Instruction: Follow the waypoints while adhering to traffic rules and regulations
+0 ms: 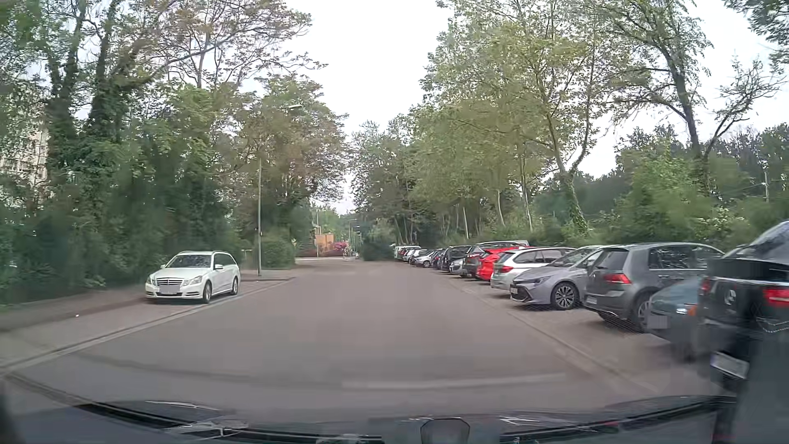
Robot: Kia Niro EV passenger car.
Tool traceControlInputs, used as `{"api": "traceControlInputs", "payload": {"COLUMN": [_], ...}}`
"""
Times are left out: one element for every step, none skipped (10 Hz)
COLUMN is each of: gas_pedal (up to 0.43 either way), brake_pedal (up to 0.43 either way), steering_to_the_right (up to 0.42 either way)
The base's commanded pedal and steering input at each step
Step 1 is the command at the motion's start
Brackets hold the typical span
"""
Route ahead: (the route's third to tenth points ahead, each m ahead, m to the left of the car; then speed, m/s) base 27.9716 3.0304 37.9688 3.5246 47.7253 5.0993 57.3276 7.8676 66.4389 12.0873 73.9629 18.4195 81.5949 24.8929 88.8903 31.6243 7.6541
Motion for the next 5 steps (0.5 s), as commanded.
{"api": "traceControlInputs", "payload": {"gas_pedal": [0.067, 0.067, 0.067, 0.067, 0.067], "brake_pedal": [0.000, 0.000, 0.000, 0.000, 0.000], "steering_to_the_right": [-0.010, -0.008, -0.008, -0.008, -0.008]}}
